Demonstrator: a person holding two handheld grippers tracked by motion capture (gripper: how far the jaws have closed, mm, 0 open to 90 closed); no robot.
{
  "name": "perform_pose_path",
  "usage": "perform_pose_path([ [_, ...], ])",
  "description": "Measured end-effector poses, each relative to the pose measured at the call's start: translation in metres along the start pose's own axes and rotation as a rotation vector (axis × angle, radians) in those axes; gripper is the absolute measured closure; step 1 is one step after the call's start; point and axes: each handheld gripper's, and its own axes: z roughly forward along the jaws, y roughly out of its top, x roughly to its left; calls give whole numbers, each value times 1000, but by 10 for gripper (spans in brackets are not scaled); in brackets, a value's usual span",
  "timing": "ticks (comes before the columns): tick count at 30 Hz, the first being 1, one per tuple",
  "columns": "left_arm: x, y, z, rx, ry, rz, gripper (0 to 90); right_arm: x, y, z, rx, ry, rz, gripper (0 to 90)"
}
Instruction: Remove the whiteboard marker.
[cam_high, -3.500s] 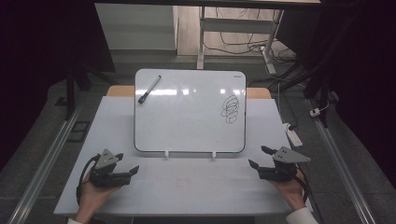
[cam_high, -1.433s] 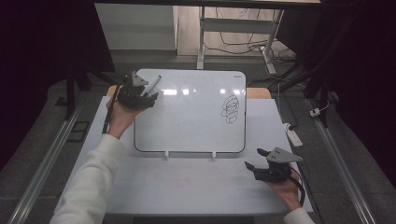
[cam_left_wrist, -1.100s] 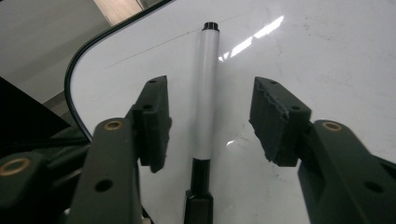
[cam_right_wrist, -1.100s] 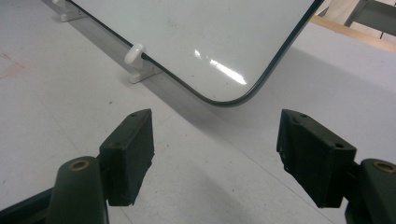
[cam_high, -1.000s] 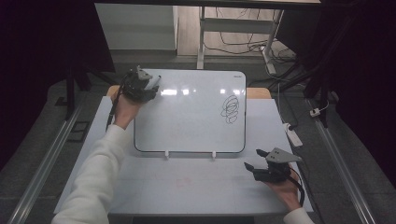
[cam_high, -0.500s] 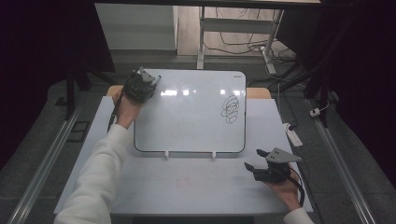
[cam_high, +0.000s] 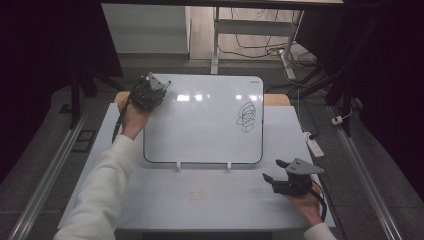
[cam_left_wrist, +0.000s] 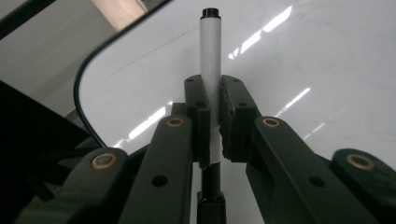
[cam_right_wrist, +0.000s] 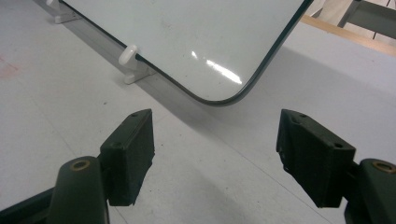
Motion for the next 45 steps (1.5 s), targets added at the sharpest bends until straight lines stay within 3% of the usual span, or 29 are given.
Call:
perform_pose_path([
  [3,-2,-2,-10,-32,-19,-7,816,0,0,-1,-6,6,8,277],
  [6,-10,-7,-28,-87,-68,-6,815,0,1,0,-11,10,14,277],
  [13,-41,-18,-54,-168,-188,0,815,4,4,1,-32,36,41,277],
  [15,-46,-19,-57,-176,-203,9,815,6,7,1,-34,57,62,280],
  [19,-77,-27,-68,-207,-279,33,815,15,16,2,-36,101,74,282],
  [23,-101,-35,-74,-238,-347,26,815,27,25,3,-48,145,85,282],
  [27,-123,-41,-78,-274,-406,8,815,40,36,8,-63,196,96,280],
  [30,-134,-43,-78,-278,-417,16,814,53,45,13,-62,224,98,293],
  [32,-149,-42,-76,-282,-432,32,814,62,51,18,-55,249,103,304],
  [36,-165,-41,-70,-287,-478,29,814,77,62,31,-50,281,105,322],
  [45,-197,-38,-62,-280,-508,61,814,93,79,54,-54,366,214,405],
])
